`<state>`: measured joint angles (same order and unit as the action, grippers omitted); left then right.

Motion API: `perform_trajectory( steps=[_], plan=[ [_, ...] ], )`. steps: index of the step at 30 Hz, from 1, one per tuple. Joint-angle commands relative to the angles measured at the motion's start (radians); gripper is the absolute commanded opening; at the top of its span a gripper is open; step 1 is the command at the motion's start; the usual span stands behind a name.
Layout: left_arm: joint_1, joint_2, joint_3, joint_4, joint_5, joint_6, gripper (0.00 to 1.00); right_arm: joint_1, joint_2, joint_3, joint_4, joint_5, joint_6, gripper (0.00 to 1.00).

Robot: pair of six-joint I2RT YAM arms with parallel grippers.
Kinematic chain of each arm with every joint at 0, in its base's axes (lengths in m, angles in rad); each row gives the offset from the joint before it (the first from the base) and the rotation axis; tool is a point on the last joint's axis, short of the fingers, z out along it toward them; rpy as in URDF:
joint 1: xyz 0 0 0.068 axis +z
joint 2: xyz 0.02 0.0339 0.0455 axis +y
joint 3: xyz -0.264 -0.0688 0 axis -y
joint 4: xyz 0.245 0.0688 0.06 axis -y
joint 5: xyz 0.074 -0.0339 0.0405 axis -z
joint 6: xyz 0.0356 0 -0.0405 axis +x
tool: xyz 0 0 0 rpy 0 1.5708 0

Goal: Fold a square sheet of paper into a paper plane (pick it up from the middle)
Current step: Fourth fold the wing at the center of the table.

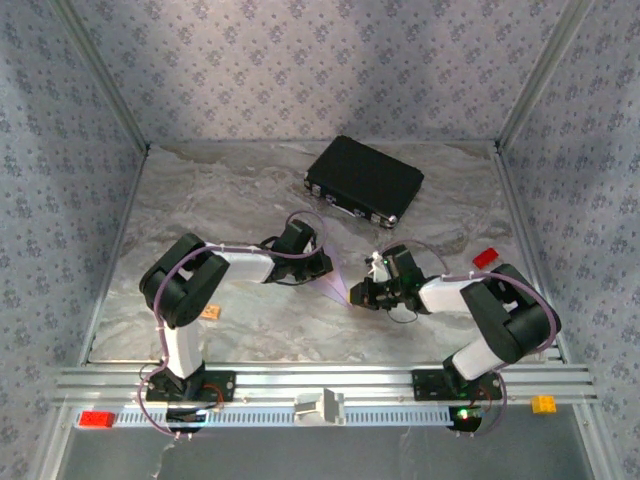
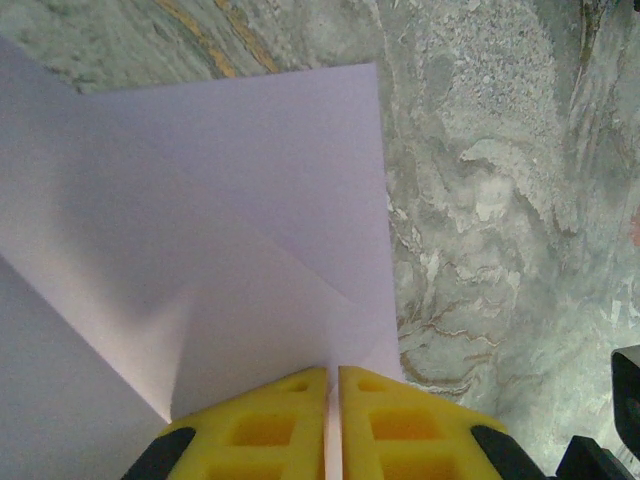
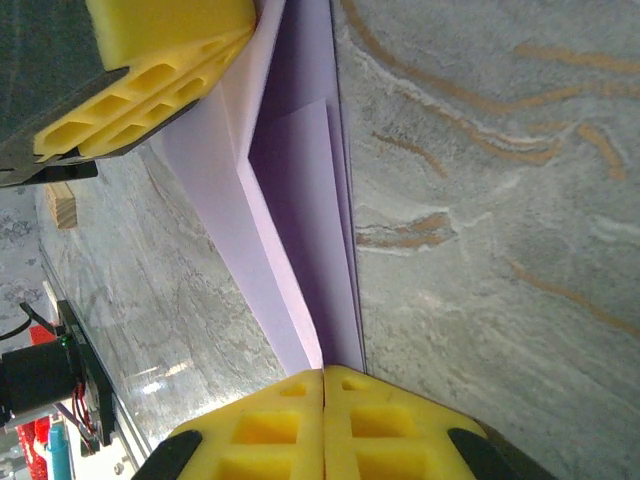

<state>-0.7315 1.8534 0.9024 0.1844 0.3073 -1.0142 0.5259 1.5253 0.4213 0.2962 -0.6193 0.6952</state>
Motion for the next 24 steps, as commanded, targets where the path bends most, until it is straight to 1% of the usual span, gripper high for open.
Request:
perform_trajectory(
  steps=[1,8,12,16,17,20,24],
  plan=[
    [0.006,0.026,-0.017,-0.033,-0.002,0.014,0.11,0.003,-0.001,-0.049,-0.143,0.011,0.02,0.11],
    [0.007,0.026,-0.016,-0.033,0.0,0.014,0.11,0.001,-0.022,-0.065,-0.173,0.04,0.017,0.12],
    [0.008,0.027,-0.016,-0.034,0.001,0.016,0.11,0.0,-0.022,-0.071,-0.173,0.048,0.017,0.06],
    [0.007,0.027,-0.016,-0.033,0.0,0.015,0.11,-0.001,-0.029,-0.072,-0.17,0.04,0.019,0.05],
    [0.008,0.027,-0.016,-0.033,0.001,0.015,0.11,-0.001,-0.031,-0.073,-0.168,0.038,0.018,0.06],
    [0.008,0.025,-0.017,-0.034,0.0,0.016,0.11,-0.004,-0.034,-0.078,-0.175,0.047,0.021,0.13],
    [0.009,0.026,-0.02,-0.034,0.001,0.016,0.11,-0.009,-0.05,-0.088,-0.172,0.049,0.025,0.13]
  ],
)
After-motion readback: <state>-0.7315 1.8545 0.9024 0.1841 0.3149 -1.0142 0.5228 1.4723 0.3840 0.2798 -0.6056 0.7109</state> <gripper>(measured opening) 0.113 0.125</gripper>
